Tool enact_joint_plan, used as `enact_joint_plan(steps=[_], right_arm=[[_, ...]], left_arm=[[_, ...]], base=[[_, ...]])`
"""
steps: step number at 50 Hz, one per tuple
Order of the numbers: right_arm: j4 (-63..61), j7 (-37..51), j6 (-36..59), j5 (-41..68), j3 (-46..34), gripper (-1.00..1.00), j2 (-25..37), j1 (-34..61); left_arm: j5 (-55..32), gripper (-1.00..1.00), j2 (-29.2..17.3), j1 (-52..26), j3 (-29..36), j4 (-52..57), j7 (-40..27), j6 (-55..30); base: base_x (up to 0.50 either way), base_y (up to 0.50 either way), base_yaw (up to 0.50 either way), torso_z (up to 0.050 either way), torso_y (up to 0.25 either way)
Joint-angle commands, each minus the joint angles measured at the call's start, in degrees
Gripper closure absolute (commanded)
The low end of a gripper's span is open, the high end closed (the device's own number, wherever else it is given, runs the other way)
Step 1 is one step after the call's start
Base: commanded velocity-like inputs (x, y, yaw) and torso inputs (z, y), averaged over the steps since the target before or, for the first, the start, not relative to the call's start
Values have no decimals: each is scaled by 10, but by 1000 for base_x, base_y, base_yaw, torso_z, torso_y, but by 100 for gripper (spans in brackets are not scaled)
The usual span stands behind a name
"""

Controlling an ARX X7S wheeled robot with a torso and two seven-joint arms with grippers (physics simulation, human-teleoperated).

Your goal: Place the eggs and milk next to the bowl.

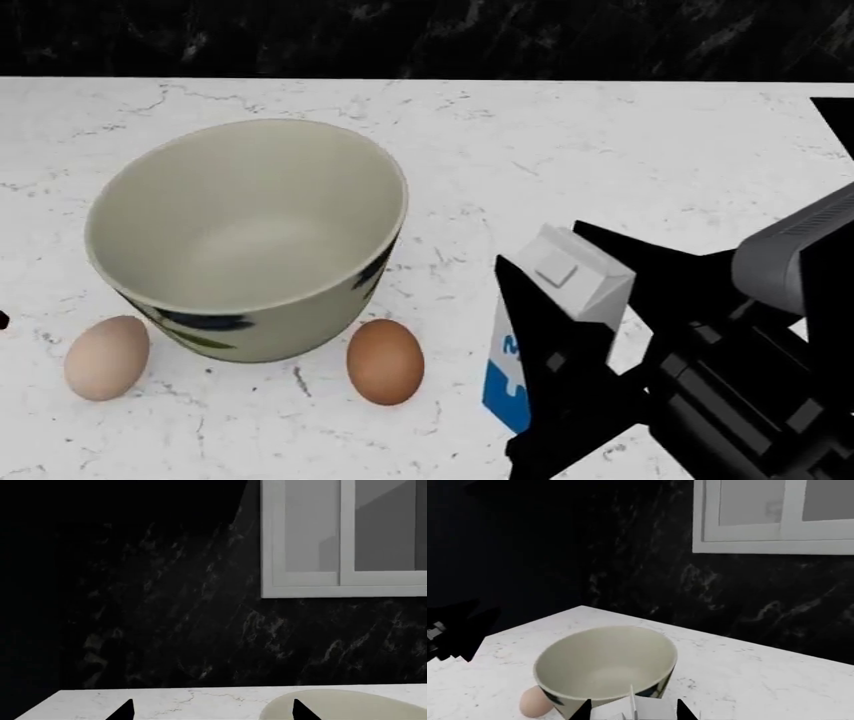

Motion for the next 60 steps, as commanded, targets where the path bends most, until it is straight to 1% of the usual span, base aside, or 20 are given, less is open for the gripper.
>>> enact_joint_plan(steps=[1,6,33,43,49,50,54,60], right_arm=[[-9,1,2,6,14,100,9,7],[-9,3,3,8,10,100,9,9],[-4,-1,-8,4,-6,100,12,11],[-2,-1,-8,11,-12,100,12,16],[21,-54,-29,-26,-43,100,23,33],[28,-89,-47,-40,-50,100,26,31],[55,-149,-83,-66,-65,100,26,33],[98,-187,-113,-110,-95,100,22,38]], left_arm=[[-8,-100,0,7,-3,6,2,0],[-9,-100,-1,8,-4,6,1,0],[-12,-100,-3,8,-5,4,0,3],[-13,-100,-5,8,-6,4,-1,4],[-12,-100,-5,8,-4,2,-1,5],[-12,-100,-5,8,-5,2,-1,5],[-10,-100,-9,7,-6,2,-4,2],[-3,-100,-11,4,-1,-1,-5,3]], base=[[0,0,0,0,10],[34,0,0,2,0],[253,1,0,0,2],[0,0,0,0,1],[0,0,0,2,2],[0,0,0,0,0],[0,0,0,0,0],[0,0,0,0,2]])
